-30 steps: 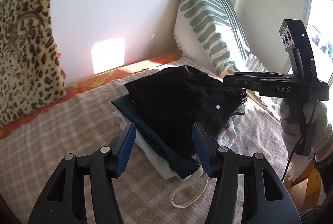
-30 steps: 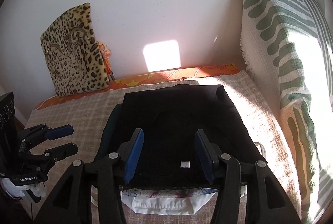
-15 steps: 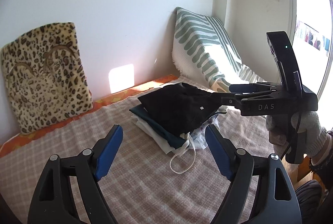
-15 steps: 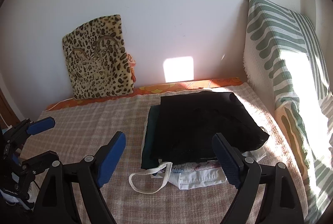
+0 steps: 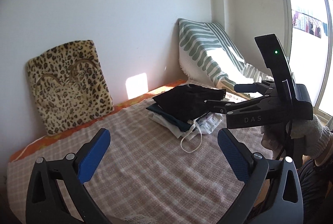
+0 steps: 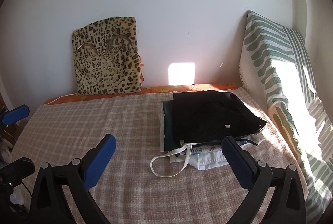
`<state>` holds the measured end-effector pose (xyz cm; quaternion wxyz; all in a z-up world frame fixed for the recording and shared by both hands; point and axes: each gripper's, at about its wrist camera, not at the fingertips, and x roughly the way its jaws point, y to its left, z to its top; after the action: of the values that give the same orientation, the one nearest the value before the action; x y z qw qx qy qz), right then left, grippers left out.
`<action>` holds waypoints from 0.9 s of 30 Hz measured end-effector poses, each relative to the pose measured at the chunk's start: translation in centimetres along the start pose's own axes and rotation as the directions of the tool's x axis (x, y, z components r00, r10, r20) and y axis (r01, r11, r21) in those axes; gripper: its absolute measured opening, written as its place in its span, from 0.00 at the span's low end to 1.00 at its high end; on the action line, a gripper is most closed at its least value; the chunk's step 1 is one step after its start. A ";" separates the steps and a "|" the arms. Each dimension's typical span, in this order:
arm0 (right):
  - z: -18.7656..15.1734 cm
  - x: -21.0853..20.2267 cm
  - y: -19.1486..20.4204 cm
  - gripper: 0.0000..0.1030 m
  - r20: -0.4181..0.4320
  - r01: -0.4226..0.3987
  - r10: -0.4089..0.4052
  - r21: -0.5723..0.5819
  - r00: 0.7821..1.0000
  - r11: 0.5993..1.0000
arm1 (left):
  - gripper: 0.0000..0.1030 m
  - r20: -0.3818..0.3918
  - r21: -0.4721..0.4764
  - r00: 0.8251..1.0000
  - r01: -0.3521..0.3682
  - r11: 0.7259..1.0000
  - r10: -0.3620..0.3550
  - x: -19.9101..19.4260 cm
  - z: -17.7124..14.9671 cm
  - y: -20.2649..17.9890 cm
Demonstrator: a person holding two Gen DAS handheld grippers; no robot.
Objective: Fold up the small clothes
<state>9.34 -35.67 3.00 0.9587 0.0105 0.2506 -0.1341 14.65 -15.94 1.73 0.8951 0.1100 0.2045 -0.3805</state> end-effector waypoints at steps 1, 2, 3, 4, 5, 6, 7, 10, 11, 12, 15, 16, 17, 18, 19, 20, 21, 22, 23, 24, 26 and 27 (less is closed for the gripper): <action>-0.2 -0.1 0.2 1.00 0.007 0.003 -0.003 0.001 1.000 1.000 | 1.00 -0.009 -0.003 1.000 -0.003 1.000 0.003 -0.2 -0.2 0.0; -0.3 -0.1 0.5 1.00 0.009 0.002 -0.002 0.001 1.000 1.000 | 1.00 -0.021 -0.006 1.000 -0.011 1.000 0.011 -0.3 -0.4 -0.1; -0.5 -0.2 0.6 1.00 0.009 0.003 -0.003 0.003 1.000 1.000 | 1.00 -0.031 -0.008 0.999 -0.018 1.000 0.018 -0.4 -0.7 -0.1; -0.6 -0.1 0.7 1.00 0.008 0.005 -0.005 0.005 1.000 1.000 | 1.00 -0.035 -0.009 0.999 -0.021 1.000 0.020 -0.5 -0.9 -0.1; -0.8 -0.1 0.8 1.00 0.010 0.008 -0.008 0.009 1.000 1.000 | 1.00 -0.037 -0.011 0.999 -0.022 1.000 0.022 -0.7 -1.1 -0.1; -1.0 0.0 0.8 1.00 0.012 0.013 -0.013 0.015 1.000 1.000 | 1.00 -0.037 -0.014 0.999 -0.025 1.000 0.024 -0.8 -1.4 -0.1; -1.1 0.0 0.8 1.00 0.016 0.020 -0.020 0.021 1.000 1.000 | 1.00 -0.038 -0.019 0.999 -0.029 0.999 0.028 -0.9 -1.6 0.1; -1.4 0.3 0.8 1.00 0.033 0.039 -0.040 0.034 0.999 0.999 | 1.00 -0.049 -0.043 0.998 -0.041 0.998 0.039 -1.0 -2.3 0.6; -1.5 0.4 0.8 1.00 0.036 0.045 -0.046 0.038 0.998 0.998 | 1.00 -0.051 -0.054 0.998 -0.044 0.998 0.041 -1.0 -2.5 0.8; -1.4 0.6 0.8 1.00 0.037 0.044 -0.046 0.040 0.998 0.998 | 1.00 -0.054 -0.063 0.998 -0.046 0.997 0.042 -0.9 -2.7 1.1; -1.3 1.1 0.8 1.00 0.033 0.047 -0.048 0.037 0.998 0.998 | 1.00 -0.068 -0.067 0.996 -0.066 0.996 0.061 -0.6 -3.2 1.4; -1.4 1.2 0.8 1.00 0.035 0.050 -0.051 0.038 0.998 0.998 | 1.00 -0.072 -0.066 0.995 -0.070 0.995 0.065 -0.5 -3.4 1.5; -1.4 1.4 0.7 1.00 0.036 0.054 -0.056 0.036 0.998 0.998 | 1.00 -0.077 -0.066 0.994 -0.076 0.995 0.071 -0.4 -3.6 1.6; -1.4 1.5 0.8 1.00 0.036 0.060 -0.061 0.034 0.997 0.998 | 1.00 -0.083 -0.066 0.994 -0.080 0.995 0.074 -0.2 -3.8 1.7; -1.5 1.6 0.8 1.00 0.035 0.064 -0.065 0.031 0.997 0.997 | 1.00 -0.089 -0.067 0.993 -0.083 0.994 0.077 -0.1 -3.9 1.8; -1.5 1.7 0.8 1.00 0.033 0.067 -0.068 0.027 0.997 0.997 | 1.00 -0.095 -0.069 0.992 -0.087 0.994 0.080 0.0 -4.0 1.9; -1.5 1.8 0.8 1.00 0.030 0.070 -0.070 0.023 0.997 0.997 | 1.00 -0.100 -0.071 0.992 -0.090 0.993 0.083 0.2 -4.1 2.1; -1.6 2.0 0.8 1.00 0.028 0.069 -0.069 0.021 0.997 0.997 | 1.00 -0.105 -0.072 0.991 -0.094 0.993 0.086 0.3 -4.1 2.2; -1.6 2.1 0.8 1.00 0.026 0.068 -0.068 0.018 0.997 0.998 | 1.00 -0.110 -0.074 0.990 -0.098 0.992 0.090 0.4 -4.2 2.3; -1.6 2.2 0.7 1.00 0.025 0.068 -0.069 0.016 0.997 0.998 | 1.00 -0.114 -0.076 0.989 -0.102 0.992 0.093 0.5 -4.3 2.4; -1.7 2.2 0.8 1.00 0.022 0.070 -0.071 0.012 0.997 0.997 | 1.00 -0.121 -0.081 0.988 -0.106 0.991 0.095 0.6 -4.4 2.5; -1.7 2.2 0.8 1.00 0.020 0.070 -0.070 0.010 0.997 0.997 | 1.00 -0.125 -0.083 0.988 -0.106 0.991 0.095 0.6 -4.5 2.5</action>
<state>10.62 -35.27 0.41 0.9559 0.0050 0.2401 -0.1689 15.60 -13.05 -2.43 0.9033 0.1028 0.2691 -0.3180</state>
